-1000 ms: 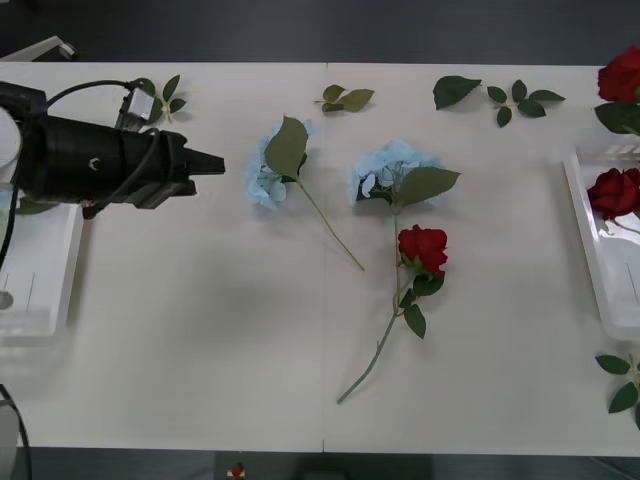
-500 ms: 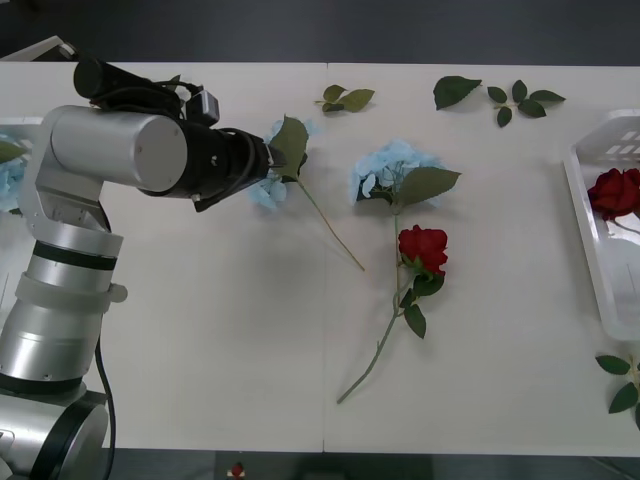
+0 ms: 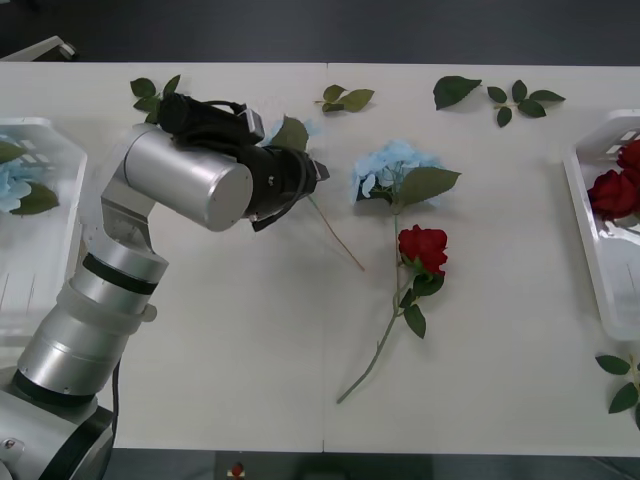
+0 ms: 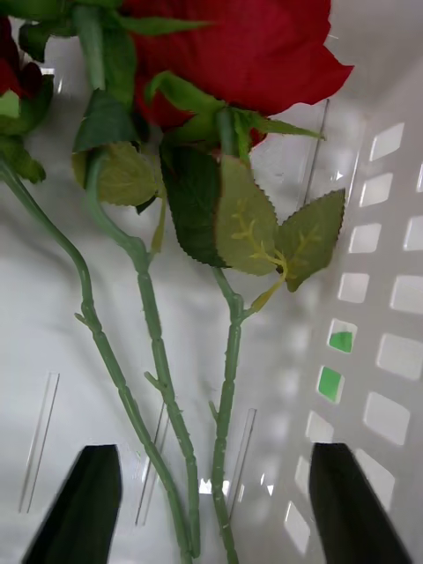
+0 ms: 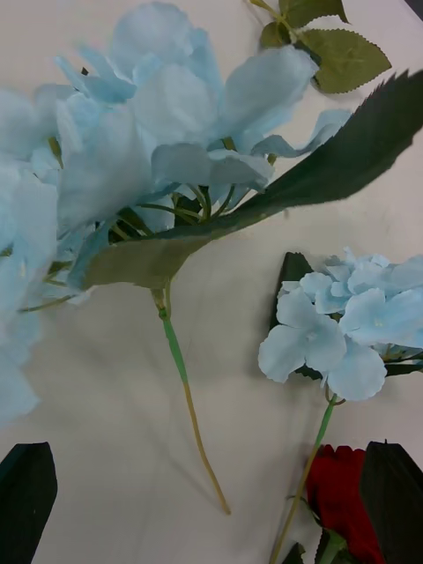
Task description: Put the red flowers into the right box and the blue flowers into the left box
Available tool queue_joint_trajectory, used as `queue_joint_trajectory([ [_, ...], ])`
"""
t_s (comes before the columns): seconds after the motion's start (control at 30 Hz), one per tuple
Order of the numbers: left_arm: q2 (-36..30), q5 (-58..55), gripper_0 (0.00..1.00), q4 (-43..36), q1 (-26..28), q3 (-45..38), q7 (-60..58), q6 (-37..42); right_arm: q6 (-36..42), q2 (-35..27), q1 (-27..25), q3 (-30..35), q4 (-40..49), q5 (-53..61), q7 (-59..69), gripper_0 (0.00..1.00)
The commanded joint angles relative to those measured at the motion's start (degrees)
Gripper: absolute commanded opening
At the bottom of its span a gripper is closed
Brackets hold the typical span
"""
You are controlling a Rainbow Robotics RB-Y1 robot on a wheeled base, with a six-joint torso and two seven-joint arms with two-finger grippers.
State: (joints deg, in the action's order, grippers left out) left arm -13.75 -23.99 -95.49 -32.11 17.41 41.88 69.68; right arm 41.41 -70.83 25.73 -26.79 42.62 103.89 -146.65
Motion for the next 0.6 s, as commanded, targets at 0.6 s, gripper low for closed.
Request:
queue_joint_trajectory([
  [0.6,-2.16,8.17,1.00,9.18,-4.62,7.91,-4.35,-11.32,15.81,-1.68,0.55,9.21,25.14,19.59,4.09,1.00],
])
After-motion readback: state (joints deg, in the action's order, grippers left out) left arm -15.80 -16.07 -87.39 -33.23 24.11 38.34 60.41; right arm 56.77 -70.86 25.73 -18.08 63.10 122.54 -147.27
